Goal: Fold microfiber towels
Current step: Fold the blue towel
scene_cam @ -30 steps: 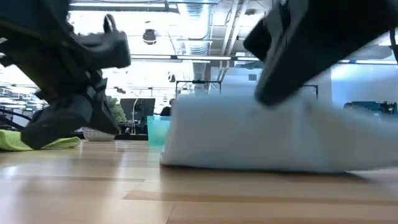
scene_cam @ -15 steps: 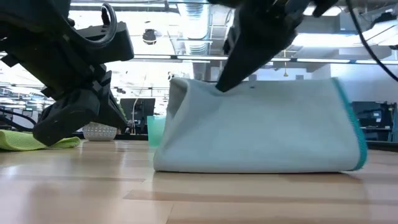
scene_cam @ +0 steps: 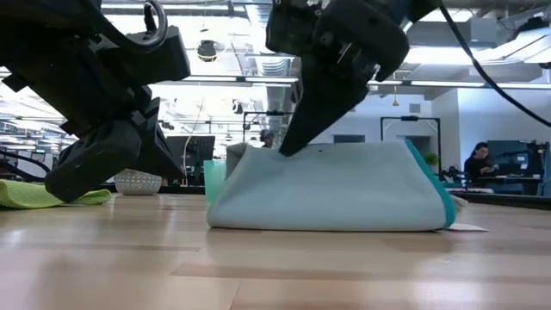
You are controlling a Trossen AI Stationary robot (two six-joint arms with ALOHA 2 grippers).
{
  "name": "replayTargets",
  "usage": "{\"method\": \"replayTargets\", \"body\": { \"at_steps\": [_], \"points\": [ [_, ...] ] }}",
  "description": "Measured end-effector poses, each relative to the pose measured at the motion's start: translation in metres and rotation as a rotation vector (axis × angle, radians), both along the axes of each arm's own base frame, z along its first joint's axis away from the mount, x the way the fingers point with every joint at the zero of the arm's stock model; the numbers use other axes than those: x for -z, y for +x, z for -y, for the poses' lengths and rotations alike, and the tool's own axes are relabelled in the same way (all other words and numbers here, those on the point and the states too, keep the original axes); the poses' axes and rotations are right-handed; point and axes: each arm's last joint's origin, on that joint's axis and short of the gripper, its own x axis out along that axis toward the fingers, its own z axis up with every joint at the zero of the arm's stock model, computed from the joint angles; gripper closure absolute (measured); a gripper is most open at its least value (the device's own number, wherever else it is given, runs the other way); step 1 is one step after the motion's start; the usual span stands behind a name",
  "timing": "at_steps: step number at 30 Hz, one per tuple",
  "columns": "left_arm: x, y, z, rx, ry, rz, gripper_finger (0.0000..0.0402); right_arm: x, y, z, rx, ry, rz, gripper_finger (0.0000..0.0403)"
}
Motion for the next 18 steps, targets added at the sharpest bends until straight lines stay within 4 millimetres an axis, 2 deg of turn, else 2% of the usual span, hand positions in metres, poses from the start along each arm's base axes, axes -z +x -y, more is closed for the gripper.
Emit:
{"method": "replayTargets", "body": {
  "at_steps": [5,9,18],
  "points": [
    [0.000,0.001,0.000,0.000,-0.005,0.006,0.0397,0.010,0.007,0.006,-0.002,-0.002,-0.005,0.0392],
    [0.000,0.001,0.000,0.000,-0.006,0.006,0.0397,0.017,0.004,0.009,0.011,-0.013,-0.055,0.0387],
    [0.001,0.003,0.000,0.001,-0.043,-0.010,0.0397,-0.004,-0.012,-0.015,-0.035,0.000,-0.052,0.0389]
  ]
}}
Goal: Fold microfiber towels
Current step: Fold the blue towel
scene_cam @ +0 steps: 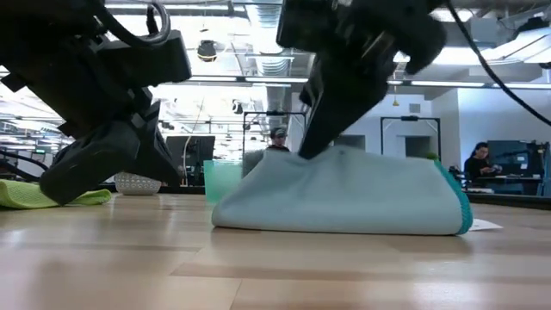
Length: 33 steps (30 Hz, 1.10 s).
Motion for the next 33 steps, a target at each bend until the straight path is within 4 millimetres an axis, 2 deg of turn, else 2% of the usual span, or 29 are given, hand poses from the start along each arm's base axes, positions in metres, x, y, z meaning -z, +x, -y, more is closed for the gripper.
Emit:
{"method": "replayTargets", "body": {
  "at_steps": [4,9,21,33],
  "points": [
    [0.001,0.011,-0.002,0.024,-0.065,-0.001,0.0397,-0.005,-0.002,-0.002,0.033,-0.026,0.020,0.0388],
    [0.001,0.020,-0.003,0.067,-0.100,0.005,0.0398,-0.004,0.002,0.019,0.112,-0.054,0.007,0.0392],
    [0.000,0.020,0.000,0.090,-0.096,0.004,0.0398,0.000,0.012,0.045,0.115,-0.079,0.024,0.0390],
    [0.000,0.019,0.001,0.094,-0.093,0.003,0.0398,0.001,0.016,0.050,0.103,-0.068,0.039,0.0363]
  ]
}}
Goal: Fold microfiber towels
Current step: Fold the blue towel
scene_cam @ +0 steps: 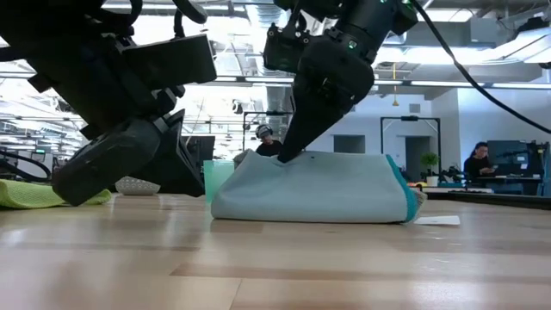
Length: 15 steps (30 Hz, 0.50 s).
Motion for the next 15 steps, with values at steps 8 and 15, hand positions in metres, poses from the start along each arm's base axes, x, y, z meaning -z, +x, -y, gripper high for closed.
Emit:
{"method": "replayTargets", "body": {
  "at_steps": [8,15],
  "points": [
    [0.000,0.000,0.000,-0.002,-0.003,0.001,0.0398,0.000,0.002,0.009,0.106,-0.079,0.022,0.0323],
    [0.000,0.000,0.000,-0.002,-0.005,-0.001,0.0398,0.001,-0.002,0.015,0.192,-0.175,-0.006,0.0283]
  ]
}}
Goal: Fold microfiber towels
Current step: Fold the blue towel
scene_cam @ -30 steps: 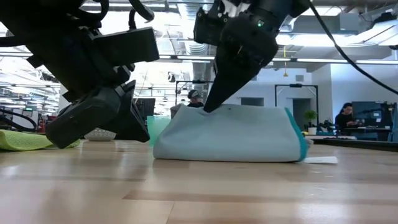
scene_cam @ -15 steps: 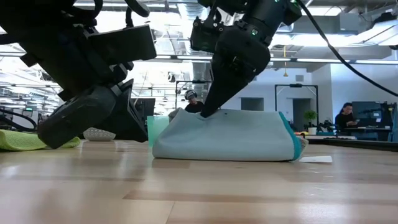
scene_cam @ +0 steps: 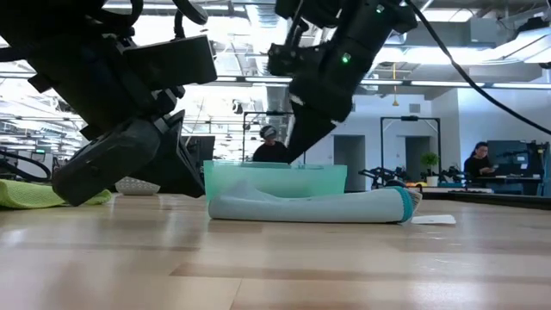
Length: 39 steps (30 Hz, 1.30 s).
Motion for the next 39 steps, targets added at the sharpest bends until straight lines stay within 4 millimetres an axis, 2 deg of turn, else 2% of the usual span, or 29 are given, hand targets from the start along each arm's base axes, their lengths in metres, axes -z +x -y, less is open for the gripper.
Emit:
{"method": "replayTargets", "body": {
  "at_steps": [4,6,8,10,13,16,20,24,27,32,39],
  "points": [
    [0.000,0.000,0.000,-0.001,0.001,0.002,0.0398,0.001,-0.009,-0.010,0.021,-0.091,-0.026,0.0280],
    [-0.002,-0.002,0.001,-0.017,0.007,0.025,0.0398,0.012,-0.016,-0.018,0.011,-0.115,-0.028,0.0286],
    [-0.011,-0.006,0.002,-0.053,0.005,0.074,0.0398,0.025,-0.027,-0.024,0.017,-0.125,-0.021,0.0295],
    [-0.026,-0.010,0.003,-0.081,-0.017,0.146,0.0398,0.031,-0.037,-0.027,0.030,-0.113,0.023,0.0306],
    [-0.042,-0.012,0.004,-0.095,-0.049,0.223,0.0398,0.031,-0.054,-0.027,0.049,-0.071,0.095,0.0320],
    [-0.047,-0.007,0.005,-0.075,-0.069,0.262,0.0398,0.024,-0.072,-0.028,0.066,-0.016,0.185,0.0332],
    [-0.035,0.013,-0.004,-0.052,-0.123,0.331,0.0398,0.019,-0.094,-0.031,0.059,0.073,0.377,0.0344],
    [-0.026,0.039,-0.024,-0.087,-0.219,0.470,0.0398,0.033,-0.114,-0.038,-0.027,0.208,0.513,0.0349],
    [-0.025,0.051,-0.043,-0.064,-0.288,0.453,0.0398,0.042,-0.122,-0.041,-0.048,0.253,0.586,0.0349],
    [-0.013,0.050,-0.068,-0.139,-0.323,0.400,0.0398,0.057,-0.119,-0.035,-0.037,0.312,0.559,0.0349],
    [0.005,0.033,-0.074,-0.208,-0.317,0.348,0.0398,0.084,-0.113,-0.017,0.135,0.308,0.501,0.0349]
  ]
}}
